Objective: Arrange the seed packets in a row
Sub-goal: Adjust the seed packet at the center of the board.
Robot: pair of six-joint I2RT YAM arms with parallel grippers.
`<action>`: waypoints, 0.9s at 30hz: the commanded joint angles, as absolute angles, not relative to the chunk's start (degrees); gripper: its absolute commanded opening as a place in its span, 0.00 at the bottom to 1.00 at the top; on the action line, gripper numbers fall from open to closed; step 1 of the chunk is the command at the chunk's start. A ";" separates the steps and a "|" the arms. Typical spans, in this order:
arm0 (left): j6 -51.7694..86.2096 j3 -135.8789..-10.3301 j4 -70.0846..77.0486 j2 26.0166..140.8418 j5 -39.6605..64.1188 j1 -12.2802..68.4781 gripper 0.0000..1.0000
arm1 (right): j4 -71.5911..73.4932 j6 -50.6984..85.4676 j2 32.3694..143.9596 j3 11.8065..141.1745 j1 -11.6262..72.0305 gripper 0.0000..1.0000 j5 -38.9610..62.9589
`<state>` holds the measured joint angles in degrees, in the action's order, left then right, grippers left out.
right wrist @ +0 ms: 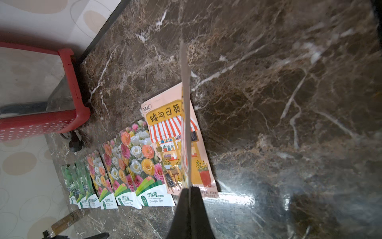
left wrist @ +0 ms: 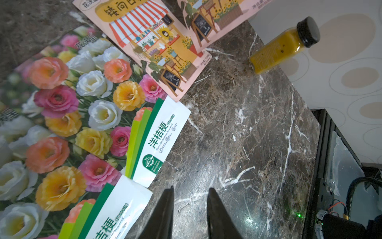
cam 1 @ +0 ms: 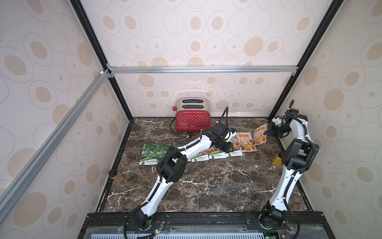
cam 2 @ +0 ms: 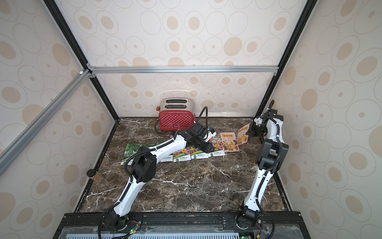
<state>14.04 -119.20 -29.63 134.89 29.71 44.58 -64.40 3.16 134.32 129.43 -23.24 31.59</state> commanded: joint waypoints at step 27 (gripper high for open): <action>11.17 -115.66 -30.17 131.54 32.03 44.12 0.28 | -81.23 0.83 146.41 148.89 -26.28 0.00 20.96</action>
